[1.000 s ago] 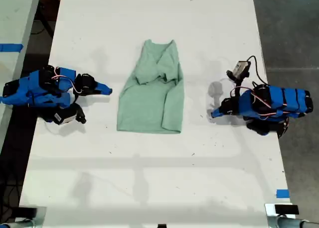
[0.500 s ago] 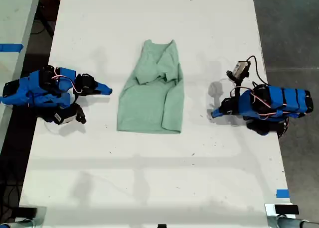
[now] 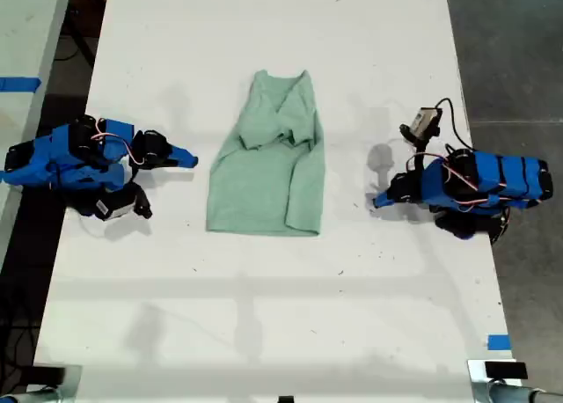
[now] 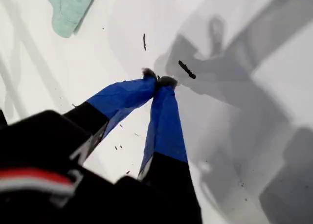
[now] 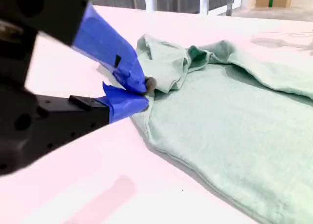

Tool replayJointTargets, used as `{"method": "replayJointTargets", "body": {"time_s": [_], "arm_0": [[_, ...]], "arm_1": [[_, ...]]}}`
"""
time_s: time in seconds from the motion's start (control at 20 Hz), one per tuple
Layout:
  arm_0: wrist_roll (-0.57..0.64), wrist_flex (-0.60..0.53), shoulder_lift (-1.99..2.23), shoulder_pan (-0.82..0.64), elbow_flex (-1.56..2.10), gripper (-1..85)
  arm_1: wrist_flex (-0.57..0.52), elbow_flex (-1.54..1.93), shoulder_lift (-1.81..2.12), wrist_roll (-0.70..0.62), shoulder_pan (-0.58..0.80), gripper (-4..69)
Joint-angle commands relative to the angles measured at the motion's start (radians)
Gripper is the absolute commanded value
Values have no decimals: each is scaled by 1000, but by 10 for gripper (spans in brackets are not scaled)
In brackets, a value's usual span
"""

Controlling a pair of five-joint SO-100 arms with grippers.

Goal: Fold t shirt

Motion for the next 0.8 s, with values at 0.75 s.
{"method": "replayJointTargets", "body": {"time_s": [0.75], "arm_0": [[-14, 0, 9, 5, 8, 0]], "arm_1": [[-5, 38, 9, -18, 11, 19]]}}
